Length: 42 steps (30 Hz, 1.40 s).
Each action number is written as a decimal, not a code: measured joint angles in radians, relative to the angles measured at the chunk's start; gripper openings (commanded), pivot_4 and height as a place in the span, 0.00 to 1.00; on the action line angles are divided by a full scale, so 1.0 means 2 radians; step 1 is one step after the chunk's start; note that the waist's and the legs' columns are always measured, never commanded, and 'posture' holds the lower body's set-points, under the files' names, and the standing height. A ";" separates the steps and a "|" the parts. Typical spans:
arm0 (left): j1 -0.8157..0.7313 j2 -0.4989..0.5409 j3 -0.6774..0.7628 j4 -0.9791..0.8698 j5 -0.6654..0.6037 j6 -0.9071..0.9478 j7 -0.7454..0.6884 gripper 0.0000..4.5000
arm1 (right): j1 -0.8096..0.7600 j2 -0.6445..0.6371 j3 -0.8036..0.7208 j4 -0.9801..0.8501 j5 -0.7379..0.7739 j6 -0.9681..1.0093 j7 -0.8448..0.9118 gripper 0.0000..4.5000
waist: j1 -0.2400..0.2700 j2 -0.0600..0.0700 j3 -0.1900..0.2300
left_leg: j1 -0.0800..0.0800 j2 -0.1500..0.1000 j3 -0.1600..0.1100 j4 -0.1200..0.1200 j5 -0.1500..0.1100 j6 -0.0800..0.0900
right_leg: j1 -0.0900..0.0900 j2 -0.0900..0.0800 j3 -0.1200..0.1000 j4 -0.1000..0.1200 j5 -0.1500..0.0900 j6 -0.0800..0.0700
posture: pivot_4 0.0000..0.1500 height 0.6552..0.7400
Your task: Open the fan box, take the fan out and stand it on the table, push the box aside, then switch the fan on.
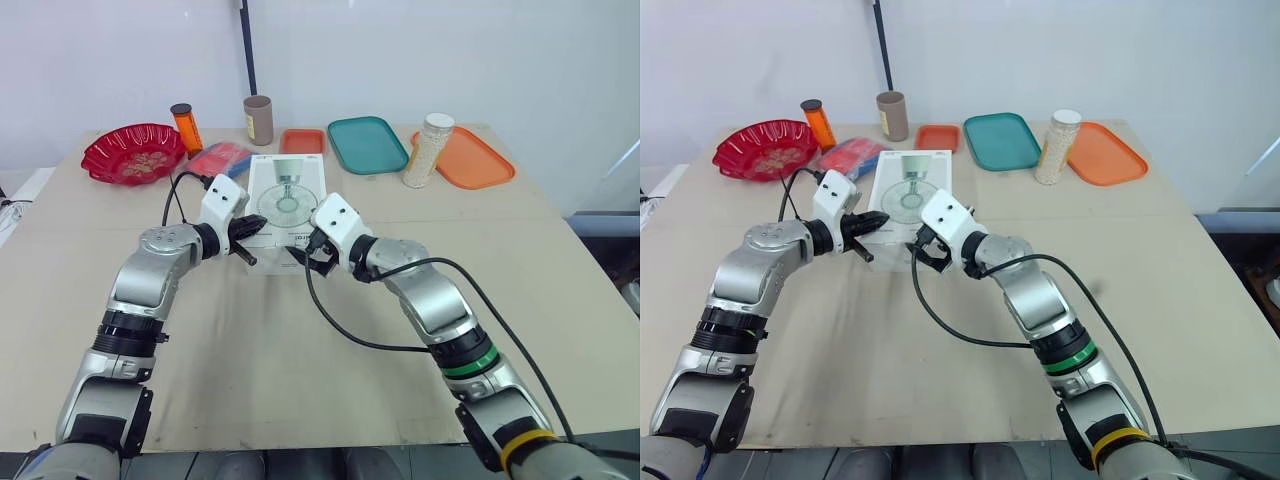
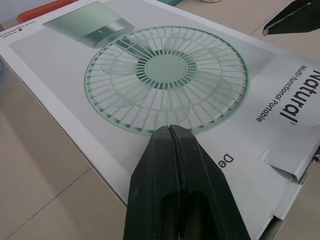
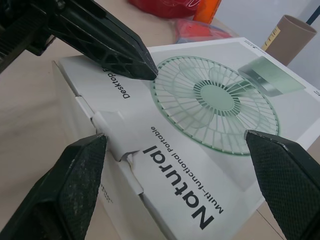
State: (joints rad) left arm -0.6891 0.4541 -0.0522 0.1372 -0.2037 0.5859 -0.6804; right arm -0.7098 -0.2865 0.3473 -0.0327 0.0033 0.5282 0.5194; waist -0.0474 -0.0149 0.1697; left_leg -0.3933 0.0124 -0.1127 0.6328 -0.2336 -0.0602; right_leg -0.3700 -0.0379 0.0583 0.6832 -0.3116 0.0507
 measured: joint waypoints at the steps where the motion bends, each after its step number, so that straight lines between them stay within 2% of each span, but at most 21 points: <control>1: 0.000 0.000 0.000 0.000 0.000 0.000 0.000 0.00 | 0.000 0.000 0.000 0.000 0.000 0.000 0.000 1.00 | 0.000 0.000 0.000 | 0.000 0.000 0.000 0.000 0.000 0.000 | 0.000 0.000 0.000 0.000 0.000 0.000 | 1.00 1.00; 32: 0.005 -0.009 -0.005 -0.008 0.003 -0.005 0.000 0.00 | -0.025 0.012 -0.032 0.045 -0.012 -0.016 -0.002 1.00 | 0.000 0.000 0.000 | 0.000 0.000 0.000 0.000 0.000 0.000 | 0.000 0.000 0.000 0.000 0.000 0.000 | 1.00 1.00; 37: 0.007 -0.008 -0.004 -0.016 0.002 0.003 0.000 0.00 | -0.014 -0.005 -0.065 -0.015 0.008 0.004 0.006 1.00 | 0.000 0.000 0.000 | 0.000 0.000 0.000 -0.001 0.000 0.000 | 0.000 0.000 0.000 0.000 0.000 0.000 | 1.00 1.00; 42: 0.009 -0.008 -0.005 -0.020 0.001 0.005 -0.001 0.00 | 0.062 -0.053 -0.062 -0.108 0.031 0.026 0.050 1.00 | 0.001 0.000 0.000 | 0.000 0.000 0.000 0.000 0.000 0.000 | 0.000 0.000 0.000 0.000 0.000 0.000 | 1.00 1.00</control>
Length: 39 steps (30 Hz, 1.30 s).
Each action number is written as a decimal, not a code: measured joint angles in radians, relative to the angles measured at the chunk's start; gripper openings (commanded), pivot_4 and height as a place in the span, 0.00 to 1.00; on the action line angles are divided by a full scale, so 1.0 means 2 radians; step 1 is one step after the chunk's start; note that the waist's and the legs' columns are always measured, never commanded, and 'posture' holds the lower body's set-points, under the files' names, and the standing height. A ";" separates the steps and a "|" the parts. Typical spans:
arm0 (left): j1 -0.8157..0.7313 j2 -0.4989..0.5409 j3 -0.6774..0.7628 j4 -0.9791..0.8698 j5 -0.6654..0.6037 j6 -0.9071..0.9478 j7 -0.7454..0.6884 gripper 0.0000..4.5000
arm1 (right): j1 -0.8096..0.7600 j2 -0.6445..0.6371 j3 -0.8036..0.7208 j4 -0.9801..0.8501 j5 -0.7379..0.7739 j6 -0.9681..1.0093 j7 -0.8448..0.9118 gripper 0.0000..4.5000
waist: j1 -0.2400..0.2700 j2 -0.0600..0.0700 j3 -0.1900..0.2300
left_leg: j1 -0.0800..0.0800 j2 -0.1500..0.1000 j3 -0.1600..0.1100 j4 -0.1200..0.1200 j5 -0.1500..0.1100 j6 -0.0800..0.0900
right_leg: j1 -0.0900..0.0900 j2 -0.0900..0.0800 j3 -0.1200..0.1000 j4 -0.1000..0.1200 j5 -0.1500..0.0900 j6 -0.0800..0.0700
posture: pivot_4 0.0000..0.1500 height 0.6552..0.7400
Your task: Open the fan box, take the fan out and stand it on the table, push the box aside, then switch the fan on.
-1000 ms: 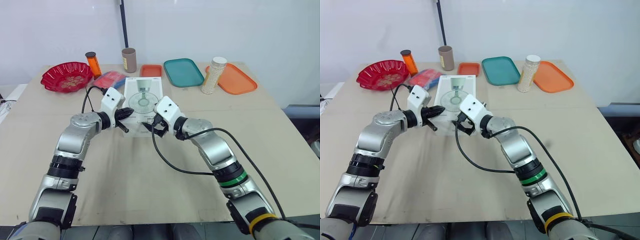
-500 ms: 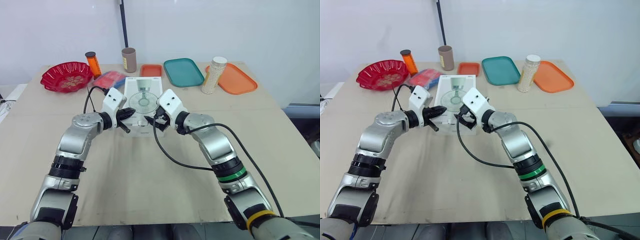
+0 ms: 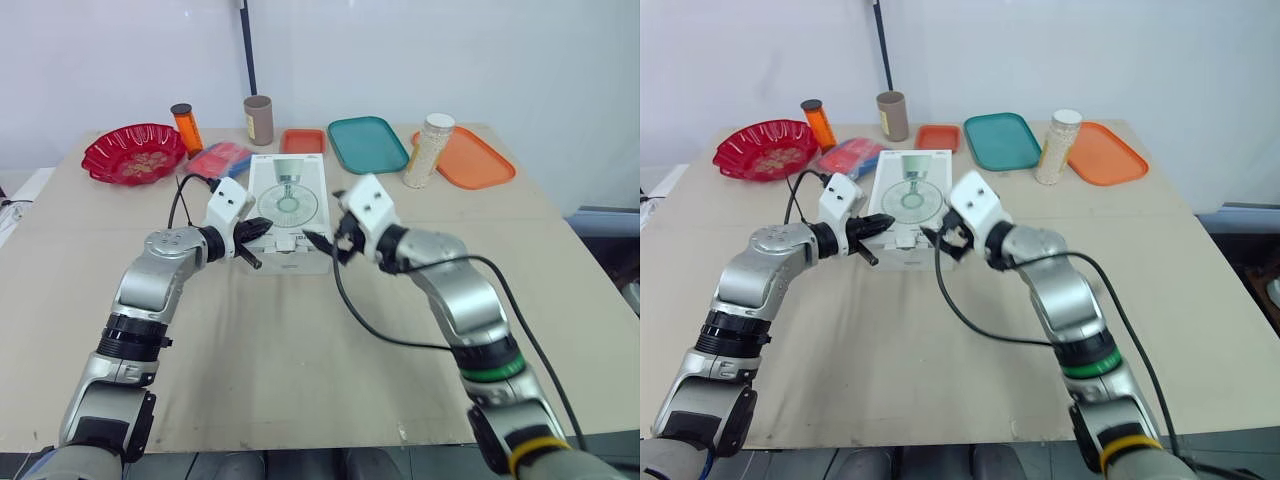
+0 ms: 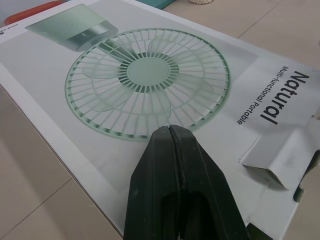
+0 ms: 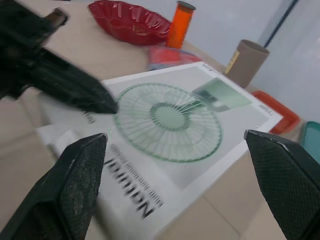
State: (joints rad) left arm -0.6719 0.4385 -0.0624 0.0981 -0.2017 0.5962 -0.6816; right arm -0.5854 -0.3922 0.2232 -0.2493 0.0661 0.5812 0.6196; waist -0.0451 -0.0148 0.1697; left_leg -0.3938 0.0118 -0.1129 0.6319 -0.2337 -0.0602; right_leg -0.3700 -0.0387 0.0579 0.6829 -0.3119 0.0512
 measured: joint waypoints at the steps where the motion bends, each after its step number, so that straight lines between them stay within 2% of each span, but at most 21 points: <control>1: 0.000 0.000 0.000 0.000 0.000 0.000 0.000 0.00 | 0.020 -0.010 0.004 -0.011 0.003 0.005 0.008 1.00 | 0.000 0.000 0.000 | 0.000 0.000 0.000 0.000 0.000 0.000 | 0.000 0.000 0.000 0.000 0.000 0.000 | 1.00 1.00; 3: 0.000 0.001 0.000 0.000 0.000 0.000 0.000 0.00 | 0.040 -0.018 0.009 -0.014 0.004 0.012 0.017 1.00 | -0.001 0.000 0.000 | 0.000 0.000 0.000 0.000 0.000 0.000 | 0.000 0.000 0.000 0.000 0.000 0.000 | 1.00 1.00; 16: 0.000 0.000 -0.002 0.000 -0.001 0.001 -0.001 0.00 | 0.052 -0.031 0.043 -0.019 -0.003 -0.019 0.047 1.00 | -0.001 0.000 0.000 | 0.000 0.000 0.000 0.000 0.000 0.000 | 0.000 0.001 0.000 0.000 0.000 0.000 | 1.00 1.00; 24: -0.001 0.000 -0.002 -0.005 -0.002 0.012 0.004 0.00 | 0.077 -0.057 0.061 -0.021 0.017 -0.019 0.107 1.00 | -0.001 0.000 0.000 | 0.000 0.000 0.000 0.000 0.000 0.000 | 0.000 0.001 0.000 0.000 0.000 0.000 | 1.00 1.00; 34: 0.007 0.000 0.000 -0.026 -0.008 0.031 0.011 0.00 | 0.086 -0.065 0.056 -0.029 0.031 -0.009 0.121 1.00 | -0.001 0.000 0.000 | 0.000 0.000 0.000 0.000 0.000 0.000 | 0.000 0.001 0.000 0.000 0.000 0.000 | 1.00 1.00; 39: 0.008 0.002 0.000 -0.037 -0.012 0.046 0.013 0.00 | 0.082 -0.061 0.025 -0.046 0.068 0.028 0.120 1.00 | -0.001 0.000 0.000 | 0.000 0.000 0.000 0.000 0.000 0.000 | 0.000 0.001 0.000 0.000 0.000 0.000 | 1.00 1.00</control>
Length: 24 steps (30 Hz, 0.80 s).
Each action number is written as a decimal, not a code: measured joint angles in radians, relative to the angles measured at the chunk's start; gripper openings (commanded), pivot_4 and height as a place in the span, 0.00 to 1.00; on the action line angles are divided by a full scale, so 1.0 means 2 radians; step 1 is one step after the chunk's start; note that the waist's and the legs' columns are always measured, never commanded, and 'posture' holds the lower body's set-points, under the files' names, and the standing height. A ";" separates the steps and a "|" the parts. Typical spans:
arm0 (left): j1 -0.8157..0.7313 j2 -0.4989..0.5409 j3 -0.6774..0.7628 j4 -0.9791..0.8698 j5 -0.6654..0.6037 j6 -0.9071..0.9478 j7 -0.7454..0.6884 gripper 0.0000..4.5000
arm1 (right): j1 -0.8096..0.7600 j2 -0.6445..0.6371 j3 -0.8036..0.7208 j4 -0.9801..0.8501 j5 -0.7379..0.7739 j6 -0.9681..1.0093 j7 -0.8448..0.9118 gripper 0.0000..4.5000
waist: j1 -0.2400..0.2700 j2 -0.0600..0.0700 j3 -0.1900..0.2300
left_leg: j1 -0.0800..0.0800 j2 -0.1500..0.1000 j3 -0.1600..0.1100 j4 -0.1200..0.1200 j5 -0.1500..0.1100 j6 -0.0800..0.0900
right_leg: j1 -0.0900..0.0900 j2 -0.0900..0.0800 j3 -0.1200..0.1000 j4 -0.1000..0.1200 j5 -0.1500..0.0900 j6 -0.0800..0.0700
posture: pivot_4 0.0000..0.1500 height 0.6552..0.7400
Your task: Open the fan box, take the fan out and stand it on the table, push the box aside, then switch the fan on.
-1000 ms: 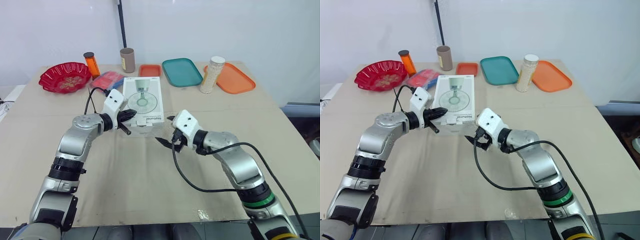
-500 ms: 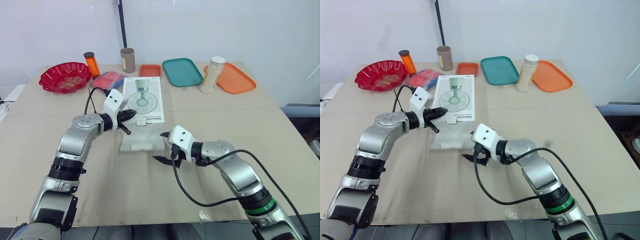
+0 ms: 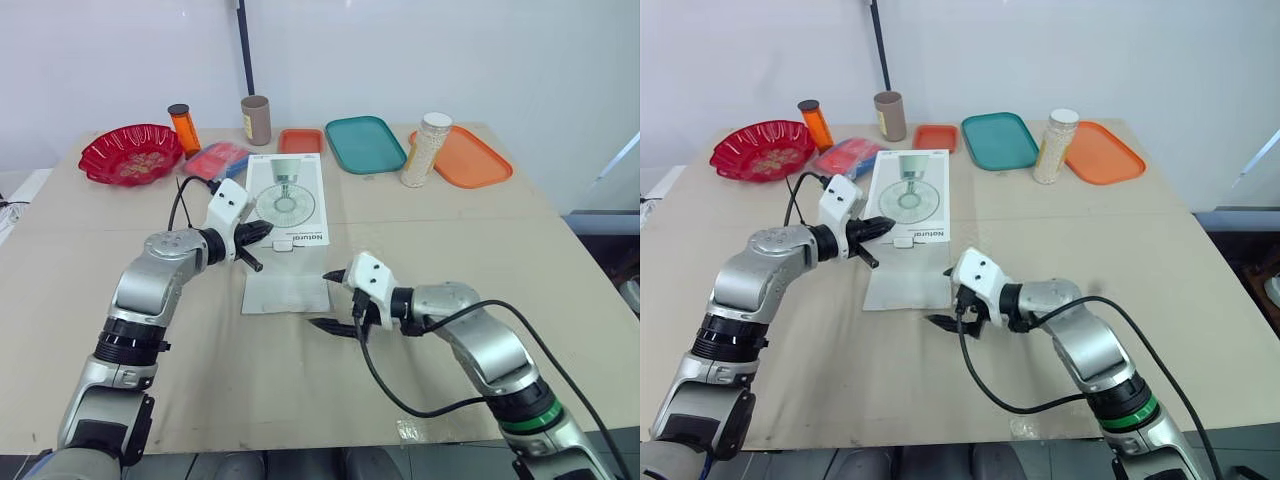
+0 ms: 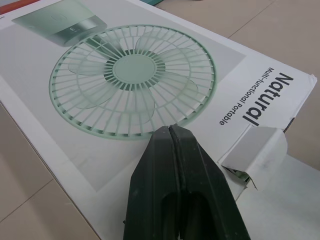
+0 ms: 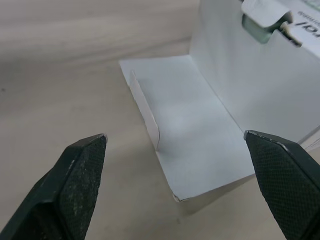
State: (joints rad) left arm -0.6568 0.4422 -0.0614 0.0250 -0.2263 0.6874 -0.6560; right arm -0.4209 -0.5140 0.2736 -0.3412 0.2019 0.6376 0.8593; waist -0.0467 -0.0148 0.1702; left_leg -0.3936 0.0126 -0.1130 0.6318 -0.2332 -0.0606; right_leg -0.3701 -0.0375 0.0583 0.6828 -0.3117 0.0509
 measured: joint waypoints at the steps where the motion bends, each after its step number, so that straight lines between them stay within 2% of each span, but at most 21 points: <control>1: 0.001 0.000 0.000 -0.001 0.000 0.001 0.001 0.00 | 0.000 0.001 -0.003 -0.003 0.006 0.007 -0.001 1.00 | 0.000 0.000 0.000 | 0.000 0.000 0.000 0.000 0.000 0.000 | 0.000 0.000 0.000 0.000 0.000 0.000 | 1.00 1.00; 6: 0.006 0.000 0.000 -0.011 -0.002 0.009 0.007 0.00 | -0.009 0.028 -0.034 -0.014 0.045 0.059 -0.027 1.00 | 0.000 0.000 0.000 | 0.000 0.000 0.000 0.000 0.000 0.000 | 0.000 0.000 0.000 0.000 0.000 0.000 | 1.00 1.00; 10: 0.007 0.000 0.000 -0.013 -0.005 0.009 0.008 0.00 | -0.018 0.051 -0.038 -0.011 0.049 0.075 -0.055 1.00 | 0.000 0.000 0.000 | 0.000 0.000 0.000 0.000 0.000 0.000 | 0.000 0.000 0.000 0.000 0.000 0.000 | 1.00 1.00; 24: 0.008 0.000 0.000 -0.019 -0.009 0.018 0.010 0.00 | -0.012 0.039 -0.045 0.022 0.036 0.067 -0.094 1.00 | 0.000 0.000 0.000 | 0.000 0.000 0.000 0.000 0.000 0.000 | 0.000 0.000 0.000 0.000 0.000 0.000 | 1.00 1.00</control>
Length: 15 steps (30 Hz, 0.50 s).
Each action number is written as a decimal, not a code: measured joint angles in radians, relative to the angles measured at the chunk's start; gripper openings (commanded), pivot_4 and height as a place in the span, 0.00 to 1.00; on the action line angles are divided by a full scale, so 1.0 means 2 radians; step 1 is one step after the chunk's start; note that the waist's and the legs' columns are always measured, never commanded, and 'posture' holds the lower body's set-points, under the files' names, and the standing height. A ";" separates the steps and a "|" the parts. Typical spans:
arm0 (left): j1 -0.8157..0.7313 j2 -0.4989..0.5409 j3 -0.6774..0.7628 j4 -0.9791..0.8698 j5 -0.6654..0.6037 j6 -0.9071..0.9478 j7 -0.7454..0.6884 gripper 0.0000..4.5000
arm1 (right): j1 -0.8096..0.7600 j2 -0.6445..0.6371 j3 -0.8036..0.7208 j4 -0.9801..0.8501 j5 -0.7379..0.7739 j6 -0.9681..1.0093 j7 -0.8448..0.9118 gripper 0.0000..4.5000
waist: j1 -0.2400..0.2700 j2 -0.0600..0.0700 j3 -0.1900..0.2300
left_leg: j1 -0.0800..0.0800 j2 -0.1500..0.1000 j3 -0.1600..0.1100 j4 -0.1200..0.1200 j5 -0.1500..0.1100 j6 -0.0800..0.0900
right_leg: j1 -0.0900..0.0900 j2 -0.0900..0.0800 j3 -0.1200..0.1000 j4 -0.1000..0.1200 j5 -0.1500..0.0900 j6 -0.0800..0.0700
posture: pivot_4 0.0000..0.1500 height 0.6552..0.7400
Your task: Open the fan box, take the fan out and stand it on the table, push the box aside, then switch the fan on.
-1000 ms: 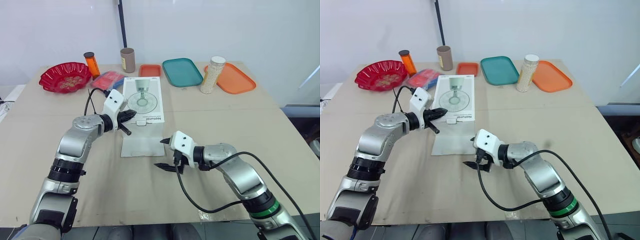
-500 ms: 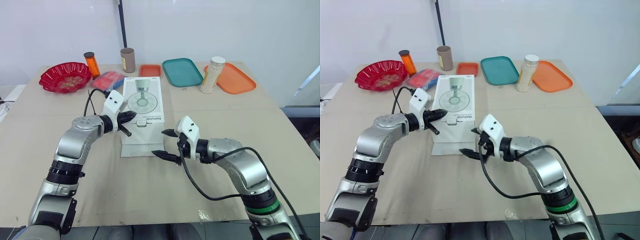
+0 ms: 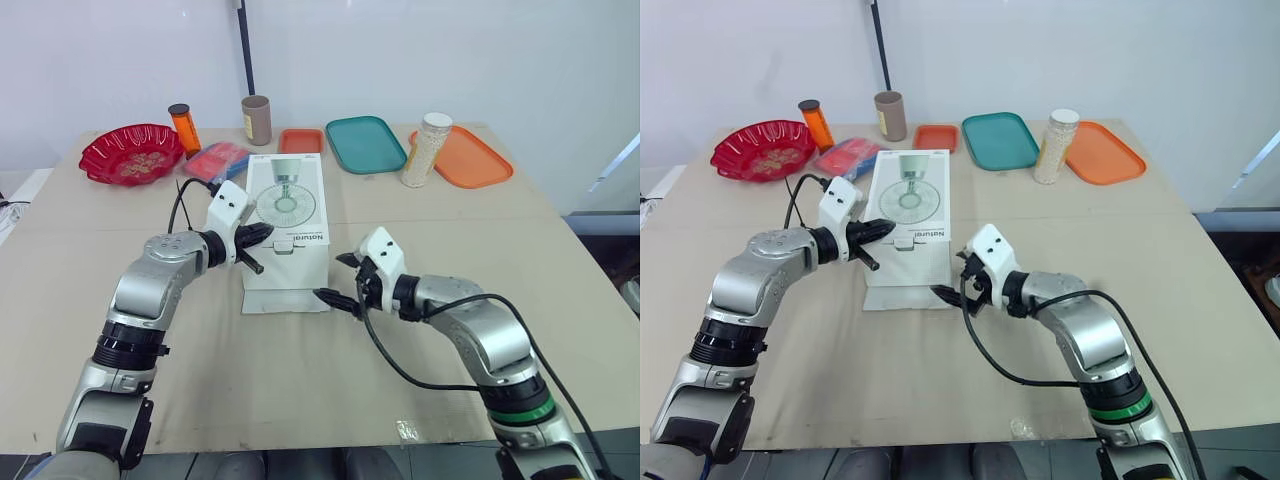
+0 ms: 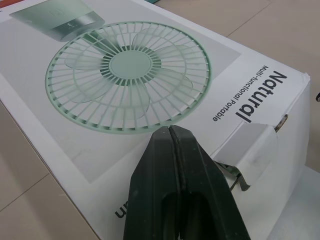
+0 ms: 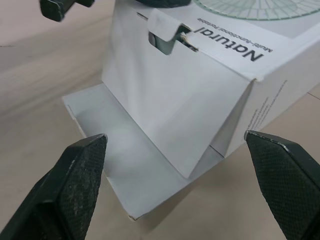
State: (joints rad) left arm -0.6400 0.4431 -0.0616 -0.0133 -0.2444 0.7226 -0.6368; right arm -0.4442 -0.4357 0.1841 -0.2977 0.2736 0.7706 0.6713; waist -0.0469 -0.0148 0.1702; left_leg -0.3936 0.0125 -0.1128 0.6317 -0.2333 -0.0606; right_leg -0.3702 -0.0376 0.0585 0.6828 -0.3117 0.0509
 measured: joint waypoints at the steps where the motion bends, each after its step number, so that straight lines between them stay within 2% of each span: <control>1: 0.000 0.000 0.000 0.000 0.000 0.000 0.000 0.00 | 0.000 0.001 0.001 0.004 -0.001 -0.004 -0.001 1.00 | 0.000 0.000 0.000 | 0.000 0.000 0.000 0.000 0.000 0.000 | 0.000 0.000 0.000 0.000 0.000 0.000 | 1.00 1.00; 10: 0.000 -0.003 0.000 0.000 0.000 -0.002 0.001 0.00 | -0.014 0.040 0.005 0.055 0.004 -0.005 -0.005 1.00 | 0.000 0.000 0.000 | 0.000 0.000 0.000 0.000 0.000 0.000 | 0.000 0.000 0.000 0.000 0.000 0.000 | 1.00 1.00; 15: 0.004 -0.011 0.000 -0.005 -0.001 -0.001 0.004 0.00 | -0.015 0.041 -0.004 0.063 0.029 0.007 0.007 1.00 | 0.000 0.000 0.000 | 0.000 0.000 0.000 0.000 0.000 0.000 | 0.000 0.000 0.000 0.000 0.000 0.000 | 1.00 1.00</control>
State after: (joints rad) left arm -0.6324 0.4212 -0.0621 -0.0230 -0.2467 0.7203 -0.6292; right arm -0.4743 -0.3540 0.1759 -0.1719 0.3309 0.7847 0.6858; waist -0.0470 -0.0148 0.1702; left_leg -0.3937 0.0122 -0.1127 0.6317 -0.2333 -0.0606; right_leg -0.3701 -0.0381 0.0585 0.6828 -0.3117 0.0509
